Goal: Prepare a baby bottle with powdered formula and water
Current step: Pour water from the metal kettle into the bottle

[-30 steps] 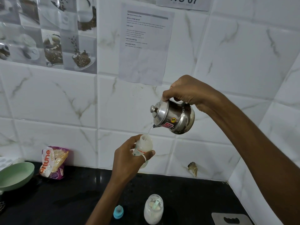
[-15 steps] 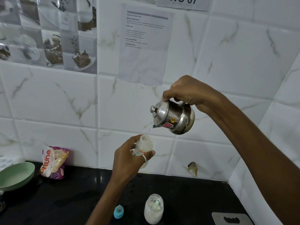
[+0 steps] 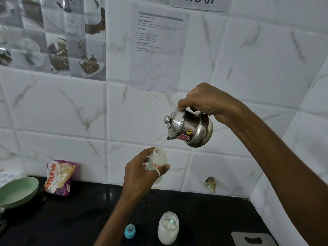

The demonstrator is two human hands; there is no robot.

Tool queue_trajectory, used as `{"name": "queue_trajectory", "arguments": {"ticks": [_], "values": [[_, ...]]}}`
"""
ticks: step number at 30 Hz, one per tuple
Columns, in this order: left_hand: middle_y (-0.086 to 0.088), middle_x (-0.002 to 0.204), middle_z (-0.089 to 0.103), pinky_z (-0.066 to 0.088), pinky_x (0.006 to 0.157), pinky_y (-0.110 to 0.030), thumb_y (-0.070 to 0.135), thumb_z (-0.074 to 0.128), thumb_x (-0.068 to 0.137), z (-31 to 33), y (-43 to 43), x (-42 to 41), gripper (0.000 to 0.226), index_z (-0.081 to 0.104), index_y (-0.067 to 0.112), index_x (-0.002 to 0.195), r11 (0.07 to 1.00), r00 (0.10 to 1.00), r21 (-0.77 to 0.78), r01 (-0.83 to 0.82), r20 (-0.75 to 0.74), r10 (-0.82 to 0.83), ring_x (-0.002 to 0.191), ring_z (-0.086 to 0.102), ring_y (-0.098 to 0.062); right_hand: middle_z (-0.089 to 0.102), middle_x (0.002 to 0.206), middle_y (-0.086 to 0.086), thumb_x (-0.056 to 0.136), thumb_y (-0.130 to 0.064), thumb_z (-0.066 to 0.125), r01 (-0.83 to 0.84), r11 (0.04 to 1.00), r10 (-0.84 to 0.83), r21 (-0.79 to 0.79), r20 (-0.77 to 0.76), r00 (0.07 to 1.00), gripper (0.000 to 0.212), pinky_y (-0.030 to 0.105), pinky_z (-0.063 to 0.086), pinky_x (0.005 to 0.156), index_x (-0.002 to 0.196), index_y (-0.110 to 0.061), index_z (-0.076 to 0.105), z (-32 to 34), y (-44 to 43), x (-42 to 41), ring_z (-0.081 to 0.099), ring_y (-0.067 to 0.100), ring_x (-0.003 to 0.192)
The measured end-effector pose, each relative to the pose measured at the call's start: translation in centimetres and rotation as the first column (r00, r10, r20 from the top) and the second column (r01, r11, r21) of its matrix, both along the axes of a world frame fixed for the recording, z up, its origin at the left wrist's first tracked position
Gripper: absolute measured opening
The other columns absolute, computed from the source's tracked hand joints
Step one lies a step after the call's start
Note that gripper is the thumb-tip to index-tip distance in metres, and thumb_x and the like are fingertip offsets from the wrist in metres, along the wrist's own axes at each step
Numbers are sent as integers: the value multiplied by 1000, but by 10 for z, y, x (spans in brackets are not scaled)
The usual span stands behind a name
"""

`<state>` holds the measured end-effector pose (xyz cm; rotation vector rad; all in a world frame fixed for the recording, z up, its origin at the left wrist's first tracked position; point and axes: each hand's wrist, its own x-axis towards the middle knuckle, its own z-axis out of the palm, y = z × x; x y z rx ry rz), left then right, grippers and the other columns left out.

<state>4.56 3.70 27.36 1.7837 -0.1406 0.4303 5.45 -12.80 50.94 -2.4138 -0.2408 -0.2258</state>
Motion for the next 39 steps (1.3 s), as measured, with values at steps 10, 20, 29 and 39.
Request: {"name": "queue_trajectory", "arguments": {"ticks": [10, 20, 29, 39], "values": [[9, 128, 69, 50, 88, -22, 39, 92, 72, 2, -2, -1, 68, 65, 26, 133, 1000, 1000, 2, 6, -2, -6, 114, 64, -15, 36, 63, 2, 74, -21, 78, 4, 997, -5, 73, 2, 1000, 43, 32, 26, 57, 55, -18, 39, -13, -8, 6, 33, 18, 62], [13, 121, 70, 50, 85, -18, 35, 92, 74, 10, -3, -3, 61, 66, 29, 129, 999, 1000, -28, 29, 8, -29, 110, 65, -10, 40, 59, -2, 79, -24, 76, 80, 912, -54, 403, -76, 996, 22, 26, 24, 50, 74, -13, 58, -64, -33, 5, 33, 7, 41], [22, 115, 70, 51, 83, -16, 35, 92, 74, 15, -5, -5, 55, 68, 34, 123, 997, 999, -48, 54, 12, -53, 107, 65, 0, 31, 53, -6, 86, -21, 71, 211, 517, -43, 830, -221, 974, 42, 21, 15, 37, 53, -24, 45, -131, -54, 1, 19, 8, 42], [27, 110, 65, 48, 81, -16, 34, 92, 74, 11, -15, 0, 53, 61, 44, 116, 998, 998, -21, 56, -4, -57, 103, 63, 1, 32, 50, -7, 88, -22, 68, 198, 342, -71, 919, -185, 980, 43, 20, 16, 35, 53, -23, 43, -154, -77, 0, 18, 6, 39]]}}
